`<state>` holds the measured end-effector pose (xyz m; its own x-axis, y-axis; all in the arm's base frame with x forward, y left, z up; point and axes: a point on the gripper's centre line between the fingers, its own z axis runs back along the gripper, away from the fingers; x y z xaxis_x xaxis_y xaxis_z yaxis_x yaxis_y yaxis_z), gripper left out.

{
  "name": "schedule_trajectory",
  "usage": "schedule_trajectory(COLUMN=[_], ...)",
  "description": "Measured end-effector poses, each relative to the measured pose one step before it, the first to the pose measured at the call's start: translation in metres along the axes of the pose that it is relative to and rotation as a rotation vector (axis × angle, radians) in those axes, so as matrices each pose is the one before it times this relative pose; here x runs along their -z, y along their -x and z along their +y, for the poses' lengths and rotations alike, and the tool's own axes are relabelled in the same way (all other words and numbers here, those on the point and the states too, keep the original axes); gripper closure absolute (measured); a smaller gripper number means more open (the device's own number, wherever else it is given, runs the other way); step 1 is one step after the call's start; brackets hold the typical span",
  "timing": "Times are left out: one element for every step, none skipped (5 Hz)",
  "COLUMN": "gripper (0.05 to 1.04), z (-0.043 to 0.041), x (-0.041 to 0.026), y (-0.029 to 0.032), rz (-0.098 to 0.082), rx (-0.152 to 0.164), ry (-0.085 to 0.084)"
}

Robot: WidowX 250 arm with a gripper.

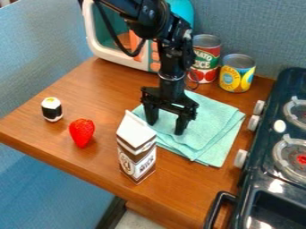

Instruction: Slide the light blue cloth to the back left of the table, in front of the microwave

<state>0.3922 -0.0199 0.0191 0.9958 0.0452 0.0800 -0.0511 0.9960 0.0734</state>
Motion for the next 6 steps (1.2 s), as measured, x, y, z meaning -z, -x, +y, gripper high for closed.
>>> schedule_trajectory(gripper=[0.083,0.082,0.083,0.083,0.082,0.083], z=[0.02668,0.02253,0.03621,0.02943,0.01686,0.01207], x=[0.00024,0.00211,0.00742,0.00757,0.00489,0.00319], y=[-0.00578,-0.00961,-0.00600,-0.00434,0.00109,-0.00302], rz=[-0.0380,0.0470,0.0550,0.0492,0.0420,0.0418], rx=[-0.0761,-0.0272,-0.0759,-0.0737,-0.0382,-0.0141], ry=[-0.0934,-0.0621,-0.0210,-0.0161,-0.0286,-0.0336])
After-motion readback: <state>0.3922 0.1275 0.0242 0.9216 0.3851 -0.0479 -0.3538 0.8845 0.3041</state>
